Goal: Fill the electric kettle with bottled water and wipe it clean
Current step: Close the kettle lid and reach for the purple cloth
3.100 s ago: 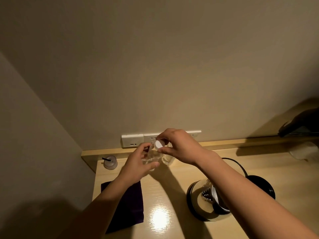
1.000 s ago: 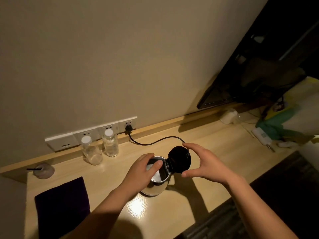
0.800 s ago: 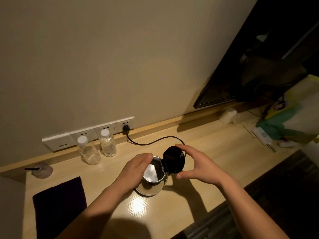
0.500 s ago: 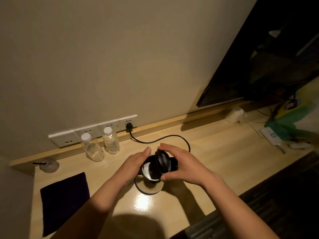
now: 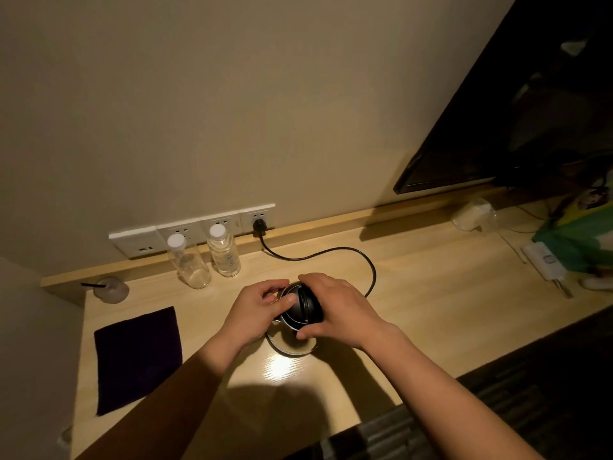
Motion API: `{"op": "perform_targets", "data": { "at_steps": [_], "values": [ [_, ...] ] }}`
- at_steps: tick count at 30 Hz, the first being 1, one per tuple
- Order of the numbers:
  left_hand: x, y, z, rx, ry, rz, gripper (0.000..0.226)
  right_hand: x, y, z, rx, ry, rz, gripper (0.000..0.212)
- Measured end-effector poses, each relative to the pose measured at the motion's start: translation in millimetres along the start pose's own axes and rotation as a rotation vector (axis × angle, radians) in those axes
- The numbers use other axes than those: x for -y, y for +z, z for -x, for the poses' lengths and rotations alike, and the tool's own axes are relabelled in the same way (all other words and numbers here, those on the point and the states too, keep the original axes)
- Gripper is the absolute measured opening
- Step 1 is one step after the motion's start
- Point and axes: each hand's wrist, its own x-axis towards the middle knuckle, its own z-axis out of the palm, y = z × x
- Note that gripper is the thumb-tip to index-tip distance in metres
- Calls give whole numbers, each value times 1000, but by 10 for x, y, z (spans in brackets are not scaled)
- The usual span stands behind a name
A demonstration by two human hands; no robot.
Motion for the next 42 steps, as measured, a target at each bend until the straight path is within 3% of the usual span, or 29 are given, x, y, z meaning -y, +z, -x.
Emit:
{"op": "perform_targets", "data": {
  "at_steps": [9, 19, 25, 30, 36, 39, 42],
  "values": [
    [77, 14, -9, -15, 38, -25, 42, -3, 21, 11, 14, 51, -100, 105],
    [-14, -5, 95, -60, 34, -79, 48, 122, -29, 0, 21, 44, -44, 108],
    [140, -447, 384, -376, -14, 128, 21, 713, 115, -213, -147, -29, -219, 60],
    [391, -1105, 674, -629, -105, 233, 14, 1263, 465, -623, 13, -74, -368, 52],
    [815, -1849, 966, -854, -209, 98, 20, 1659, 1089, -1121, 171, 80, -484, 36],
    [1073, -2112, 1036, -904, -296, -59, 37, 1765, 1370, -1331, 196, 191, -534, 25],
    [1248, -2281, 1058, -881, -416, -114, 25, 1834, 1601, -1508, 234, 322, -609, 14]
  ]
}}
